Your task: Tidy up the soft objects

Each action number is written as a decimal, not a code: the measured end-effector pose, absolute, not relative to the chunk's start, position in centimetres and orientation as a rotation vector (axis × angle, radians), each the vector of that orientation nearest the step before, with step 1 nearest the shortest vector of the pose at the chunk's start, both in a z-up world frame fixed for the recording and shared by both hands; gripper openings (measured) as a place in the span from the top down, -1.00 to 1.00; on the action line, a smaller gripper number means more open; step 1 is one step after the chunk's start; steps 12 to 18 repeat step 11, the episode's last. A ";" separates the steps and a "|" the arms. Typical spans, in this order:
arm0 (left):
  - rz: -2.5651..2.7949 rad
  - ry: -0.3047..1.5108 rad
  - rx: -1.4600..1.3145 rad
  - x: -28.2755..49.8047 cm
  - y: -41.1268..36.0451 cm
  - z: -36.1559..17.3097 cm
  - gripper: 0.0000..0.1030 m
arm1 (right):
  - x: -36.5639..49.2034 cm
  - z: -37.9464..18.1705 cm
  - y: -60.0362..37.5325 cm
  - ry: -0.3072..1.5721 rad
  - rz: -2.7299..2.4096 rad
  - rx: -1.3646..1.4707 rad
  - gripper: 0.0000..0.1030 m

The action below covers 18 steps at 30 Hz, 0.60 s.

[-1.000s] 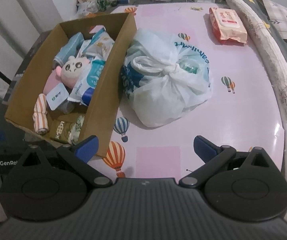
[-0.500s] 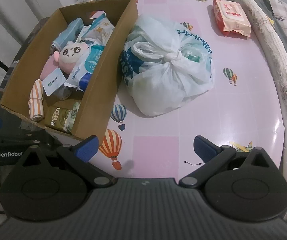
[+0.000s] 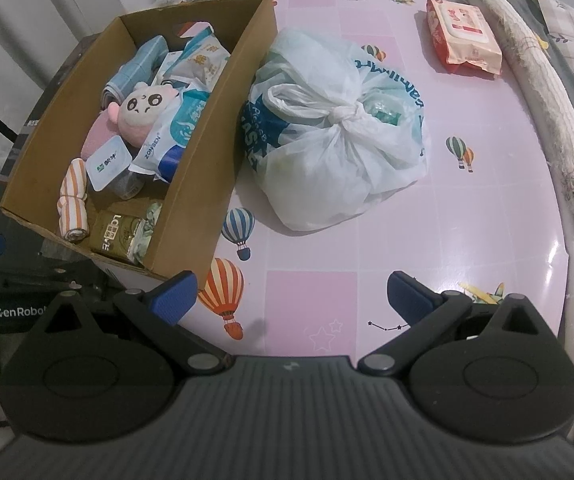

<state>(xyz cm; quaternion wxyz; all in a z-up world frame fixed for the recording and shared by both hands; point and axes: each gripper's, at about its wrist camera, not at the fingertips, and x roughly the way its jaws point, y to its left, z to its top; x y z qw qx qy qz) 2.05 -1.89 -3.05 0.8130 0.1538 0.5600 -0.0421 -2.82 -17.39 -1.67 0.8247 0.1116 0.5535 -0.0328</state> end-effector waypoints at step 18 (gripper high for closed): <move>-0.098 1.193 0.330 2.2 -1.5 -3.0 -0.99 | -2.8 -1.3 -17.2 1.176 -0.070 0.236 -0.98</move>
